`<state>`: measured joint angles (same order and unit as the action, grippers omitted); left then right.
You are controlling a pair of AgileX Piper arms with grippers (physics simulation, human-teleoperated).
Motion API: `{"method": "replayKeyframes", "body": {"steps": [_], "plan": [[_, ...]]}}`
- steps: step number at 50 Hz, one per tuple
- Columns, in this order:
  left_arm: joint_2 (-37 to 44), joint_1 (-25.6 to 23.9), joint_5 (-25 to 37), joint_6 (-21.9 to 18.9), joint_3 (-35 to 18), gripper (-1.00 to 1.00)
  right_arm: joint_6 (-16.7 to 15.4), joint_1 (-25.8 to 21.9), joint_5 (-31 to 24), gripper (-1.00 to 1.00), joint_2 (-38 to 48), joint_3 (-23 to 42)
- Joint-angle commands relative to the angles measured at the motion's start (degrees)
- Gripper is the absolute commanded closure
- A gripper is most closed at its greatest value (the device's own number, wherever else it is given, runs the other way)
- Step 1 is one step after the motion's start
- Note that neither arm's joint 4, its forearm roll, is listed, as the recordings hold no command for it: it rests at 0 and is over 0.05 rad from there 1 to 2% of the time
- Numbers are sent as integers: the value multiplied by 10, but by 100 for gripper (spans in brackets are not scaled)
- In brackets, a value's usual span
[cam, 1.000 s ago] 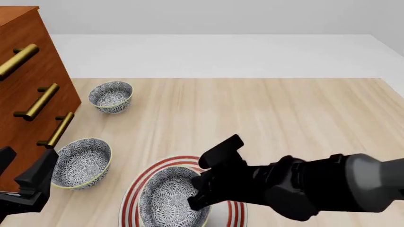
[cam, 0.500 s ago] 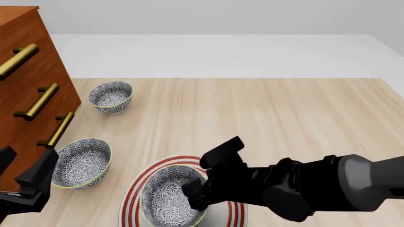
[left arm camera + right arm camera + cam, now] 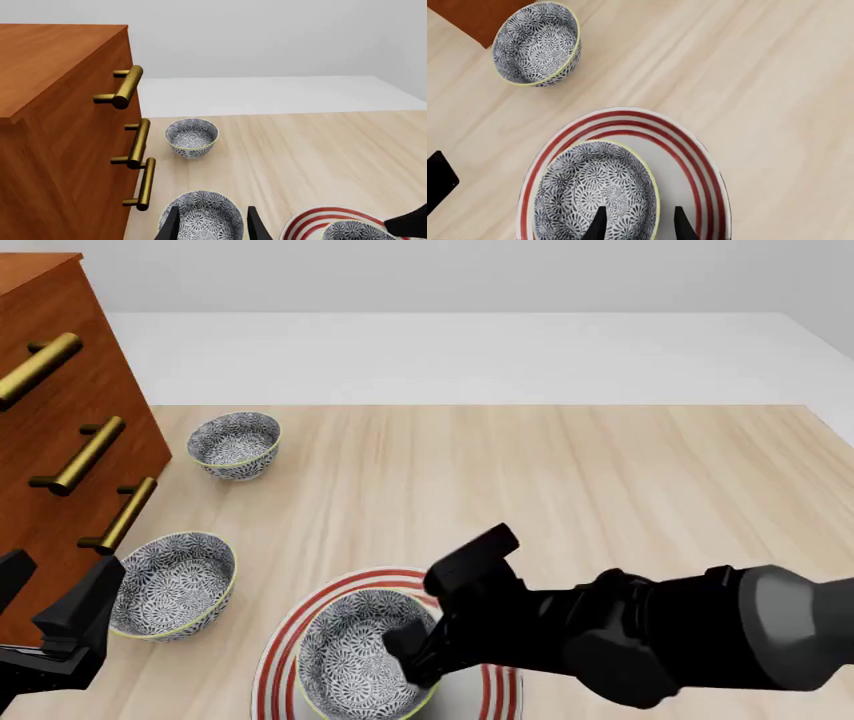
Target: Pick up the bowl and put it in the middle on the plate.
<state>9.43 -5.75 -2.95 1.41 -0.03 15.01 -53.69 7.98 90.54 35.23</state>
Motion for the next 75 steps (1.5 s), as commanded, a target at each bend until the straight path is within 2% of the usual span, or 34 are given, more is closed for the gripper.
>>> {"method": "replayKeyframes", "body": {"steps": [1,18,24,32,35,38,49,59,64,67,69,75], "plan": [[3,0,-3,0,0,-100,-9,6,-26,-100,-31,7],[7,-2,-6,1,0,-100,-16,11,-49,-100,-74,2],[6,-4,-4,0,0,-100,-38,16,-60,-100,-90,4],[4,-2,-2,0,0,-100,-43,24,-66,-100,-120,-6],[3,-3,-1,0,0,-100,-66,37,-58,-100,-143,-22],[3,-2,-2,0,0,-100,-65,43,-52,-100,-158,-39],[5,-3,-2,-2,0,-100,-89,111,-53,-100,-285,-94],[2,-2,1,-2,0,-100,-87,151,-46,-100,-338,-128],[-4,-2,6,-2,0,-100,-111,203,-45,-100,-378,-153],[-4,-2,6,-1,0,-100,-98,218,-45,-100,-394,-163],[-4,-2,6,-1,0,-100,-105,229,-44,-100,-404,-169],[-6,-4,8,-2,0,-100,-91,261,-45,-100,-428,-186]]}}
